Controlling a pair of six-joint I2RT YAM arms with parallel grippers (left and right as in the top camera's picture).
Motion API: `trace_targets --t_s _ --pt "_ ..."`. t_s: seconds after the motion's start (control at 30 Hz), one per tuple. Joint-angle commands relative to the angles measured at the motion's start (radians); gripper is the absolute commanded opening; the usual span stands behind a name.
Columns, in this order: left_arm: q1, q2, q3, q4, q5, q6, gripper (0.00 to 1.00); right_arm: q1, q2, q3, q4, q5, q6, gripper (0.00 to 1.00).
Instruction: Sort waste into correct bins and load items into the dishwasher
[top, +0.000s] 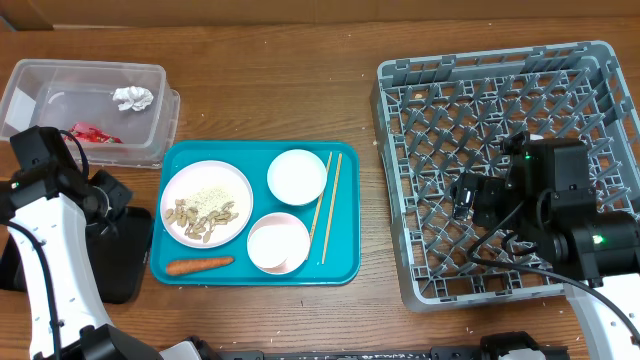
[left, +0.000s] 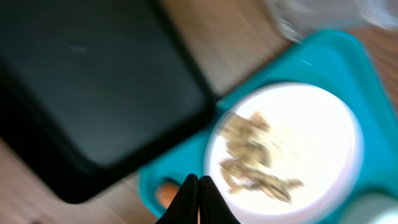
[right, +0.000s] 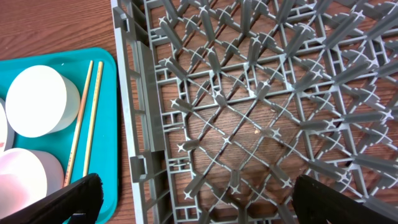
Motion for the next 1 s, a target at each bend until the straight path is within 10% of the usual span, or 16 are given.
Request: trace_targets --t_s 0.0,0.33,0.97 --pt "0.005 0.019 -0.064 0.046 -0.200 -0.074 0.04 -0.002 -0.004 0.028 0.002 -0.005 0.004 1.00" --pt "0.009 0.179 -0.156 0.212 -0.190 -0.237 0.04 -0.002 -0.004 0.028 -0.014 -0.005 0.003 1.00" --pt "0.014 0.372 -0.156 0.610 -0.024 -0.127 0.04 -0.002 -0.004 0.028 -0.012 -0.005 0.004 1.00"
